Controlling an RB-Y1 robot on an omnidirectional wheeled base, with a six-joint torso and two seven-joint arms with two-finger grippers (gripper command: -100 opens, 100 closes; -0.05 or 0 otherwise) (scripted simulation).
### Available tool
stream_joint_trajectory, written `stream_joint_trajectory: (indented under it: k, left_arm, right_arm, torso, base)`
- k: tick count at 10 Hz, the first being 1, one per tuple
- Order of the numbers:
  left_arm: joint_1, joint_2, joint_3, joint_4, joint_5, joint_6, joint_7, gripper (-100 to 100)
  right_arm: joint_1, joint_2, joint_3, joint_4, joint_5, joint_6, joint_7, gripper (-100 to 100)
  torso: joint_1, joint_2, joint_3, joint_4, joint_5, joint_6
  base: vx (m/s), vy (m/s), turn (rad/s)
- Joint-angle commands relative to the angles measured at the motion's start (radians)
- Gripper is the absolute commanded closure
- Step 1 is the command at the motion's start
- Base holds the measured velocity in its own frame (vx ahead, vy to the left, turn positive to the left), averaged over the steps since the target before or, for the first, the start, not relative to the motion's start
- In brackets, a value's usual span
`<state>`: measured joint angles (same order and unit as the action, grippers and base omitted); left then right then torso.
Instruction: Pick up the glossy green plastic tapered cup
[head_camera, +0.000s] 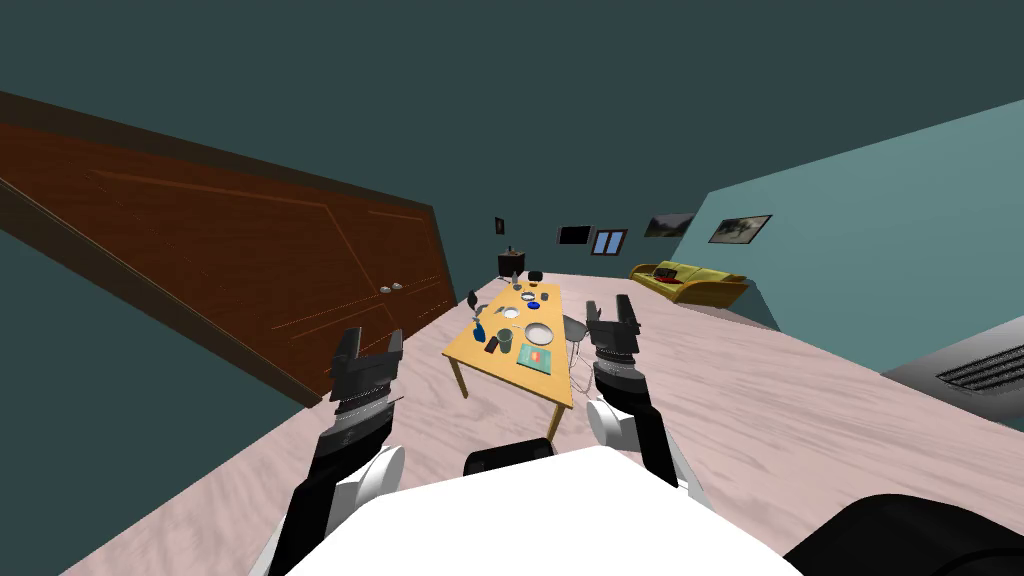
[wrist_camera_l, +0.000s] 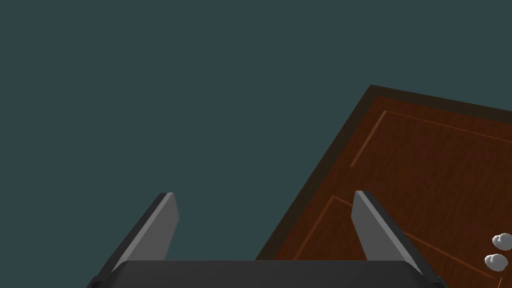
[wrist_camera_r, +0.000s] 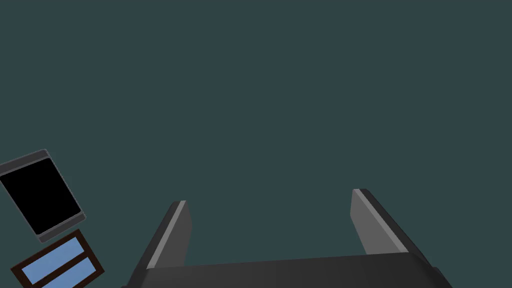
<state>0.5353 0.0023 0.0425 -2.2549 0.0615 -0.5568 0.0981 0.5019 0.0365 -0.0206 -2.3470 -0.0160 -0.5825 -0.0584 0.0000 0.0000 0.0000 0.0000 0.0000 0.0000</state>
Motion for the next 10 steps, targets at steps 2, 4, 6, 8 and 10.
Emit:
stream_joint_trajectory:
  k: [2,4,6,8,10]
  left_arm:
    - [-0.030,0.065,0.005,0.025,-0.004,0.044,-0.003,-100]
    - [-0.063,0.102,0.011,0.049,-0.007,0.090,-0.007,-100]
    - [-0.105,0.135,0.019,0.080,-0.012,0.147,-0.012,-100]
    - [-0.129,0.150,0.023,0.098,-0.015,0.187,-0.015,-100]
    - [-0.154,0.164,0.028,0.118,-0.018,0.225,-0.018,-100]
  right_arm:
    - [0.000,0.000,0.000,0.000,0.000,0.000,0.000,0]
    - [0.000,0.000,0.000,0.000,0.000,0.000,0.000,0]
    - [0.000,0.000,0.000,0.000,0.000,0.000,0.000,0]
    - [0.000,0.000,0.000,0.000,0.000,0.000,0.000,0]
    - [0.000,0.000,0.000,0.000,0.000,0.000,0.000,0]
  torso:
    - [0.000,0.001,0.000,0.000,0.000,0.000]
    - [0.000,0.002,0.001,0.000,0.000,0.000]
    - [0.000,0.003,0.001,0.001,0.000,0.000]
    - [0.000,0.002,0.001,0.001,0.000,0.000]
    - [0.000,0.002,0.001,0.000,0.000,0.000]
  base:
    - [-0.022,-0.005,-0.043]
    - [-0.039,-0.007,-0.048]
    - [-0.043,-0.009,-0.066]
    - [-0.034,-0.005,-0.037]
    - [-0.038,-0.005,-0.058]
